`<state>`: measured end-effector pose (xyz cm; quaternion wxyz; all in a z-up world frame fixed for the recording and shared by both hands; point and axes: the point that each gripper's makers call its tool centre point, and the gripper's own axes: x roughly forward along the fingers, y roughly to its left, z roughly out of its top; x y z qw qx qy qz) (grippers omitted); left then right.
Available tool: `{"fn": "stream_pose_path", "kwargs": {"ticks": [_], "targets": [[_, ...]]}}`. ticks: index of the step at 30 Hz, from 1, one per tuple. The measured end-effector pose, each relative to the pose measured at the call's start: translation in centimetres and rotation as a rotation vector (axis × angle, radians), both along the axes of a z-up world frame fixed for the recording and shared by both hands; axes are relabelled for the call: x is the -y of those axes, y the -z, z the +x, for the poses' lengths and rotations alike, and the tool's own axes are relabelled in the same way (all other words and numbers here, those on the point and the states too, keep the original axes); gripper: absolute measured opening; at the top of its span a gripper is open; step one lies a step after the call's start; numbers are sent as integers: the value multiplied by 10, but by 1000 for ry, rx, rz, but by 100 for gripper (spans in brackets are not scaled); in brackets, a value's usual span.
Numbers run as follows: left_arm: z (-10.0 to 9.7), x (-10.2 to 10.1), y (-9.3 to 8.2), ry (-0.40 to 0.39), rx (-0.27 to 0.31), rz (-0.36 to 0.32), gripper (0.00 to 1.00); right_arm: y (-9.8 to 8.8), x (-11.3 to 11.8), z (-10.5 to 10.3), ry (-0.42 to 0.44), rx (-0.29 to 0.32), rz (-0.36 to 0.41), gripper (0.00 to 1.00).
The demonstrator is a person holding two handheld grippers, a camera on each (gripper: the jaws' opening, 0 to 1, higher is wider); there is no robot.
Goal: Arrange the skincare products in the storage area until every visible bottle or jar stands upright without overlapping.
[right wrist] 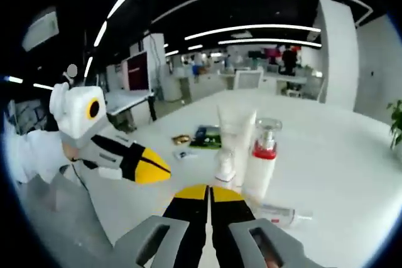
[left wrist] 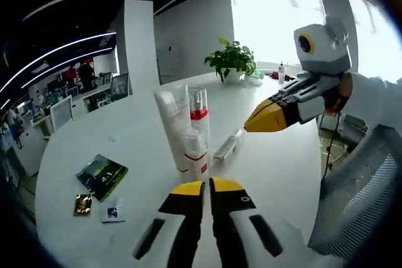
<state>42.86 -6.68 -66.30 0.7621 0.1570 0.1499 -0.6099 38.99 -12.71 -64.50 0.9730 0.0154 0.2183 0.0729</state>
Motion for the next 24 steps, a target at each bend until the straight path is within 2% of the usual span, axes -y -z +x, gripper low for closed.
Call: {"fn": "stream_pose_path", "kwargs": {"ticks": [4,7,13,21,24], "targets": [[-11,1,-10,32,12,6,18,-7,1,-3,-16,17,11,1],[-19,4,-11,54,7,18,21,-5,4,-5,-29,16,2,8],[-30,11,-6,58,-13,36,28,2,15,-11,-39,5,4,22],[-36,17,-3,49,-13,52,39,12,41,-13,-53,-7,-7,34],[-36,16,0,44,-13,67,41,15,51,-13,-53,-9,-8,34]]}}
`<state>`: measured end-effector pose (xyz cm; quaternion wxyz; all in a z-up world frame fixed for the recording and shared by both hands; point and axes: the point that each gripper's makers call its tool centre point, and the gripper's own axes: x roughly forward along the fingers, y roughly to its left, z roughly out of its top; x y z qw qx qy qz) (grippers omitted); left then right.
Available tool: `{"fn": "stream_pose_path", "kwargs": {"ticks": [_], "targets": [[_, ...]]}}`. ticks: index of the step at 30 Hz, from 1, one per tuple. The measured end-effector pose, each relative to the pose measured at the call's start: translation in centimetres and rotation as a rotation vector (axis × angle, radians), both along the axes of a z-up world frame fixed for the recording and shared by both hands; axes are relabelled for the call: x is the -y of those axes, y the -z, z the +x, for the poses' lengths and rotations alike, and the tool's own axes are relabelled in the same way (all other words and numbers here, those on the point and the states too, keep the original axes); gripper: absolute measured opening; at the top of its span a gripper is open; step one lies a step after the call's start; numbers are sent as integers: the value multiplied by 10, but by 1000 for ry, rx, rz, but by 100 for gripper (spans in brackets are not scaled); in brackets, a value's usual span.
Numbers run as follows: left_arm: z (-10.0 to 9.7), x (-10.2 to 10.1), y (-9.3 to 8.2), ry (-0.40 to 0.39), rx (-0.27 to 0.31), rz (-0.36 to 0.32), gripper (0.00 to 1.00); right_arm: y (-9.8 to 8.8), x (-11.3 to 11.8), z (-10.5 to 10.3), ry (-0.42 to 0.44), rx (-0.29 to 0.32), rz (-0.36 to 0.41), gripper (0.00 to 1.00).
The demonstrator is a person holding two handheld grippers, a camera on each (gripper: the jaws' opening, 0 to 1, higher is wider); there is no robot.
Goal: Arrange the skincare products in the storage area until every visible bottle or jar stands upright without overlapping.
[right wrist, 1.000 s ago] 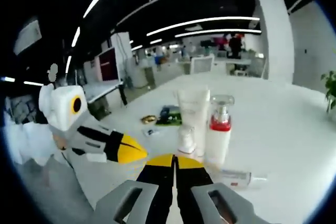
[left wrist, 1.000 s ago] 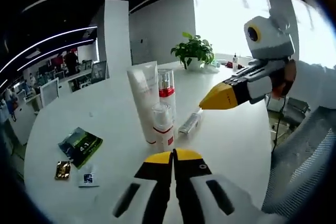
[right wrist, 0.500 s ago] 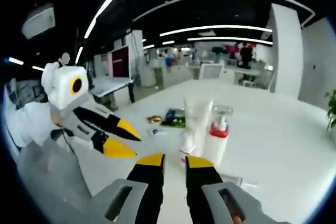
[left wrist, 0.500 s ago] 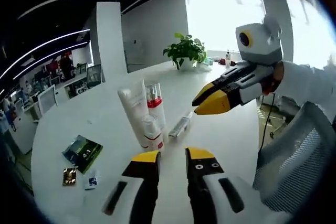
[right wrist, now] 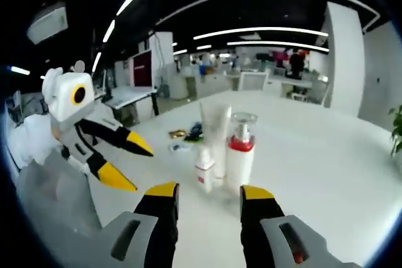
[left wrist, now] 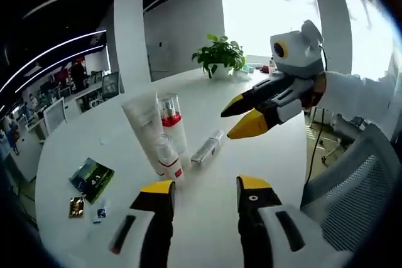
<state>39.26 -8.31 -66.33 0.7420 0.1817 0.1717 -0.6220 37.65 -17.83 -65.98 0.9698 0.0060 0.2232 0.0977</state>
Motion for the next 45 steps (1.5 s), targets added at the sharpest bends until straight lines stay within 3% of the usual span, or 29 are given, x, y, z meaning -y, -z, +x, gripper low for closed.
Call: {"fn": "stream_pose_path", "kwargs": {"ticks": [12,25,30,32,35,45], "targets": [[1,-3,6,-38,-21,21,50,19,31,11,-55,-9,-12,41],[7,-10,12,-58,-41,40,51,40,71,22,-57,-21,-12,45],[9,-11,12,-65,-48,37,52,48,74,23,-102,-34,-24,45],[9,-11,14,-66,-51,38,52,53,73,23,-115,-48,27,45],[9,-12,16,-66,-57,43,52,65,78,24,-140,-79,-15,45],[9,-14,22,-78,-77,46,53,85,84,18,-180,-131,-17,46]]}}
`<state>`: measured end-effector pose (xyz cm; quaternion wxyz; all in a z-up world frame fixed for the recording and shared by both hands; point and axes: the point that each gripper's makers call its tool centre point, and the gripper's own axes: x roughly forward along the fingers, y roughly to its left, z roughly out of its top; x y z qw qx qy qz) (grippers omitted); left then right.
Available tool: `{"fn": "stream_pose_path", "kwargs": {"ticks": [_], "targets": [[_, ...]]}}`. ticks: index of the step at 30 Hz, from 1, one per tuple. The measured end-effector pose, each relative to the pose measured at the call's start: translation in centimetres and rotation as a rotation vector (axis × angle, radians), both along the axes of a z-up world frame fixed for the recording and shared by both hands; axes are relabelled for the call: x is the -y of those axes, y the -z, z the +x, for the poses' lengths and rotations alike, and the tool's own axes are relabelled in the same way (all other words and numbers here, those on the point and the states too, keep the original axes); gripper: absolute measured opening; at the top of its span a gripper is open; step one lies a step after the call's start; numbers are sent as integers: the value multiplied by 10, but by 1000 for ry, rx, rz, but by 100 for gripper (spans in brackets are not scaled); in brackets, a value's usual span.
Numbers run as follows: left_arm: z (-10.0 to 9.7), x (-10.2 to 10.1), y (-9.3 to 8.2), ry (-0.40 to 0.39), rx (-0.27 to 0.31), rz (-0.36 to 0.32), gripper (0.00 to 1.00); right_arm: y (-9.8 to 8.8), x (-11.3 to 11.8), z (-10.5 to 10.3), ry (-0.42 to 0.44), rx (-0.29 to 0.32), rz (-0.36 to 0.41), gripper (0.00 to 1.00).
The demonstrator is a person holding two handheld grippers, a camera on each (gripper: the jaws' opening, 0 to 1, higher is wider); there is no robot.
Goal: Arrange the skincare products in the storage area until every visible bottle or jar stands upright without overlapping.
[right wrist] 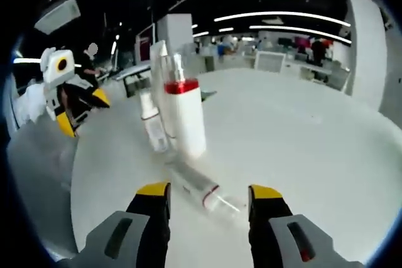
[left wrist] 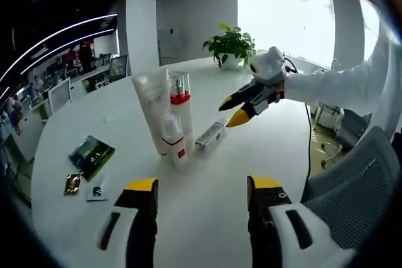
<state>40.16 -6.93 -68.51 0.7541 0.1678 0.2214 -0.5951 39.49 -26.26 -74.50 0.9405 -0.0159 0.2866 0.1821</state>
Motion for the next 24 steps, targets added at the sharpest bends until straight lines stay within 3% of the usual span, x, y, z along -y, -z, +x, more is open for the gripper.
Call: {"fn": "stream_pose_path", "kwargs": {"ticks": [10,24], "targets": [[-8,7,3,26,-33,-18,54,23,3,-6,-53,-62,-74,48],[-4,3,7,15,-43,-12,54,36,6,8,-72,-94,-71,40]]}}
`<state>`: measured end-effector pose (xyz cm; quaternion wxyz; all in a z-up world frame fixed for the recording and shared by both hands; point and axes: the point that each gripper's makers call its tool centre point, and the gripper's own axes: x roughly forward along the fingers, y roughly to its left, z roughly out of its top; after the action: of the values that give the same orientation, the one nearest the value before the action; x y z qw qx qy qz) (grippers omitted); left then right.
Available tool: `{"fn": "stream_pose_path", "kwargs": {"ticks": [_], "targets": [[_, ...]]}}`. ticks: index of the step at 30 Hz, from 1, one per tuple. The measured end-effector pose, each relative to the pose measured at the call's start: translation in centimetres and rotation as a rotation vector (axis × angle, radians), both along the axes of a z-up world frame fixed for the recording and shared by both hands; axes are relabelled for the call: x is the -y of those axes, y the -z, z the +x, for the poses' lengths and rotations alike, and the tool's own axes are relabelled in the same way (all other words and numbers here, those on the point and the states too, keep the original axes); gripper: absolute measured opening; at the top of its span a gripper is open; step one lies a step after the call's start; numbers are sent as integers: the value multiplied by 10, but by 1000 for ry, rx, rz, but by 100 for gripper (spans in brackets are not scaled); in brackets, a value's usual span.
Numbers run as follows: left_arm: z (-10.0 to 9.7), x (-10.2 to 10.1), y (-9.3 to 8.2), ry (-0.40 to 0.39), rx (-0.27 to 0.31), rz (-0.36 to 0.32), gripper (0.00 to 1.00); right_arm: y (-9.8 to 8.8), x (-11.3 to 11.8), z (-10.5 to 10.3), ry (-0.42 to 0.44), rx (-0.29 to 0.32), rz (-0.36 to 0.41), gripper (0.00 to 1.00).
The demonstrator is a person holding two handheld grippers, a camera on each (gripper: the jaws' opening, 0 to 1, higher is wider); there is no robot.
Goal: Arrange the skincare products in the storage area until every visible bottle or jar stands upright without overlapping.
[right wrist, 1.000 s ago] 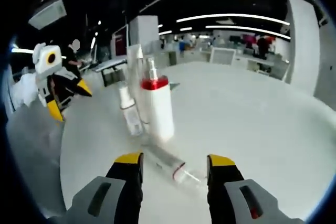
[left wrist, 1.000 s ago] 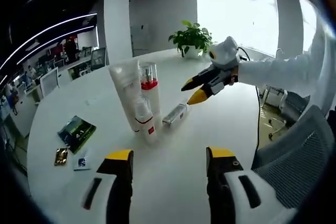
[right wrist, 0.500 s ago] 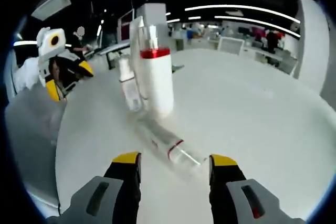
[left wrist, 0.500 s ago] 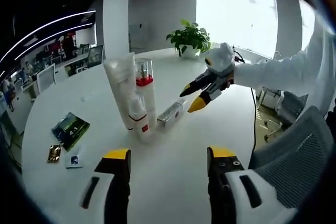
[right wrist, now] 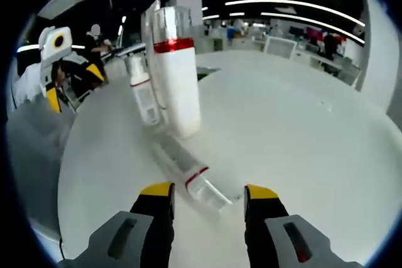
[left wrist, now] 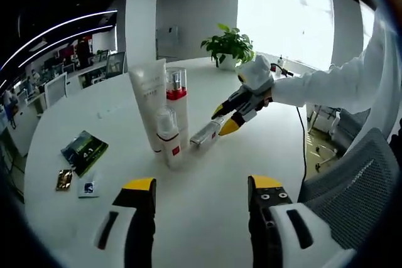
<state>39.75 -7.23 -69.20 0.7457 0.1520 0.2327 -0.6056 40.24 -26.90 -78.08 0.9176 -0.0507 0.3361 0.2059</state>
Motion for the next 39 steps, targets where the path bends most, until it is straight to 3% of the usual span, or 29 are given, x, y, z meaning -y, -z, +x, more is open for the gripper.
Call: {"fn": "stream_pose_path", "kwargs": {"ticks": [17,29,39], "targets": [[-3,4,2,21,-15,-1,53,1,-2,-7,-36,12,-25,26],[-7,8,1,56,-13,4,52,2,-15,-23,-150,27,-63,17],[-13,12,4,95,-14,20,51,-5,-27,-34,-248,101,-106,13]]}}
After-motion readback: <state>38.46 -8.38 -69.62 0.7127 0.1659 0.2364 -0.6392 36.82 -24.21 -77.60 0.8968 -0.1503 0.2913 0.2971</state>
